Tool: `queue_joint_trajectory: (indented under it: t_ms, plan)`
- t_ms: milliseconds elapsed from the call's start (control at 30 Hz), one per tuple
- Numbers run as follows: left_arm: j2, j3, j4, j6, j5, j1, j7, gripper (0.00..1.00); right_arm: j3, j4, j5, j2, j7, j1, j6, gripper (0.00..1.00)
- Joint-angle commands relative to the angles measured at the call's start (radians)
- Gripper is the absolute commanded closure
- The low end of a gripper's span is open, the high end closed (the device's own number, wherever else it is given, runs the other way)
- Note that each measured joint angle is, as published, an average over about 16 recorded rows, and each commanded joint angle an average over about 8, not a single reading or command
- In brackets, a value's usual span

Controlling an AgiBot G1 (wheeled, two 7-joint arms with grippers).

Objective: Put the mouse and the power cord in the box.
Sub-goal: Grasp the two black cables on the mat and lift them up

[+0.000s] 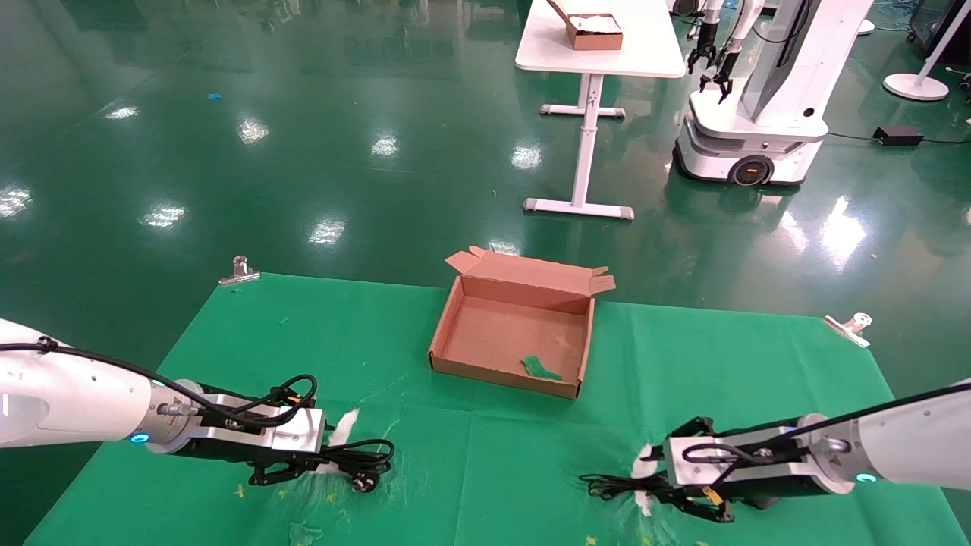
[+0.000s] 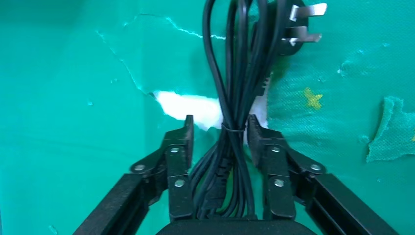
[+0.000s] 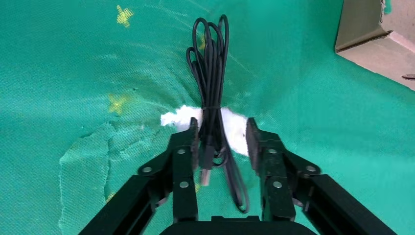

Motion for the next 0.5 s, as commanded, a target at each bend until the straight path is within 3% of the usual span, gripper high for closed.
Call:
queue_joint_trajectory:
  t_ms: [33, 500]
  plan:
    - [0.000, 0.000, 0.000, 0.000, 0.000, 0.000, 0.000, 1.00, 0.000, 0.000, 0.000, 0.000, 0.000, 0.000, 0.000, 1.00]
    - [-0.002, -0.001, -0.001, 0.003, -0.003, 0.000, -0.002, 1.00, 0.001, 0.001, 0.002, 0.001, 0.001, 0.000, -0.002, 1.00]
